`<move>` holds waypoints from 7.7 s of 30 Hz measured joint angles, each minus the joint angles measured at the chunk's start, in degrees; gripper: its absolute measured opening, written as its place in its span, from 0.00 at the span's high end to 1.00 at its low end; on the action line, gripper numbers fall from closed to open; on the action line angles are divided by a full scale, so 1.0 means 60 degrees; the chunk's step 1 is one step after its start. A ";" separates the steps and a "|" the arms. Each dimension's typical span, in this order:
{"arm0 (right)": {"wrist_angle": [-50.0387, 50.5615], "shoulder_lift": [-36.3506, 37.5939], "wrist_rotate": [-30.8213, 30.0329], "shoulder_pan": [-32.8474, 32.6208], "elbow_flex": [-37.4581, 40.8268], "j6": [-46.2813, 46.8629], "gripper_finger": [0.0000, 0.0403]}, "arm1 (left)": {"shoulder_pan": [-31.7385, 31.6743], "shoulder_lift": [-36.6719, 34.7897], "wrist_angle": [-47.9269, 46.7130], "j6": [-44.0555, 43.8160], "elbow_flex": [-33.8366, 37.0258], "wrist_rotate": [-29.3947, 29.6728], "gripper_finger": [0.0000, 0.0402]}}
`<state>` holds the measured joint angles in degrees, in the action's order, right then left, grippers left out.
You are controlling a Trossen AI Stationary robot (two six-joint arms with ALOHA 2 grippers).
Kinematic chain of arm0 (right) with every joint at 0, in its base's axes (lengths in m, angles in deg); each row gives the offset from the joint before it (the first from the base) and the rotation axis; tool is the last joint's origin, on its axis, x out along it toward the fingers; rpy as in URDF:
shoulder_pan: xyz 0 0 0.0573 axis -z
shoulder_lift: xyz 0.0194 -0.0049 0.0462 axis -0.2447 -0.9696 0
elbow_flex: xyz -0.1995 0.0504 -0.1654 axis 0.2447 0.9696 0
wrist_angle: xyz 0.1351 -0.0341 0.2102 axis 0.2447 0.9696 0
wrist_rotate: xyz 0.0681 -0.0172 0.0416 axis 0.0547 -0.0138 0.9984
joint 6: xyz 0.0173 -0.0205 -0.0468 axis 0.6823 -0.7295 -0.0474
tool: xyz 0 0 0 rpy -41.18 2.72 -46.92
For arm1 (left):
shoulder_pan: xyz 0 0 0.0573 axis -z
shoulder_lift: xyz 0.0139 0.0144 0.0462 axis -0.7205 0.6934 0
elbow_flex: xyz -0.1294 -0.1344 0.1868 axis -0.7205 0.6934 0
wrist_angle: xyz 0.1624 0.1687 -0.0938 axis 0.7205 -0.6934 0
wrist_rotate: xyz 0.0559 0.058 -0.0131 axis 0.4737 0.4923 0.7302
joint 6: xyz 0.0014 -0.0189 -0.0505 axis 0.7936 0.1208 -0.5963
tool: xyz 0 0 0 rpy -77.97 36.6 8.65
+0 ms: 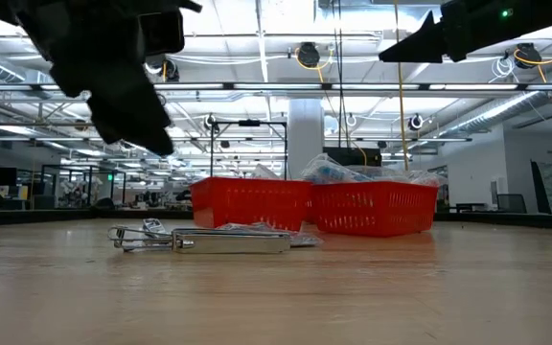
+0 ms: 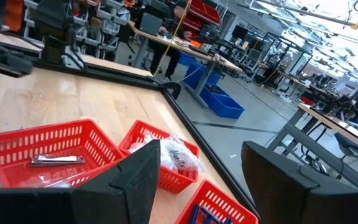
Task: Pick & Place Travel size toiletries
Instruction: Put the silver nail cutter into the bottom left red bin
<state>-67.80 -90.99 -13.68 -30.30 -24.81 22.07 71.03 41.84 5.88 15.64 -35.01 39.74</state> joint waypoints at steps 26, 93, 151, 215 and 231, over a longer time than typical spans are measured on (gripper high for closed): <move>0.0124 0.0000 0.0025 0.0133 0.0000 0.0262 0.47 | -0.0853 0.0690 -0.1926 0.4574 -0.0163 0.0960 0.67; 0.0160 0.0004 0.0029 0.0129 0.0004 0.0259 0.47 | 0.0560 0.3642 -0.9532 -0.6133 -0.4825 -0.2654 0.67; 0.0182 0.0002 0.0029 0.0111 0.0004 0.0284 0.47 | 0.0417 0.1583 -1.0045 -0.6072 -0.4822 0.1873 0.97; 0.0330 0.0000 -0.0004 0.0140 -0.0004 0.0300 0.47 | -0.2211 0.2673 -0.4819 0.1996 -0.5114 0.1072 0.62; 0.0330 0.0000 0.0007 0.0140 0.0000 0.0315 0.47 | -0.1178 0.3688 -0.2780 0.4352 -0.5124 -0.0217 0.62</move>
<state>-65.82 -90.99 -13.64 -29.45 -24.81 23.96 63.97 63.97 -10.80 41.75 -65.76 38.44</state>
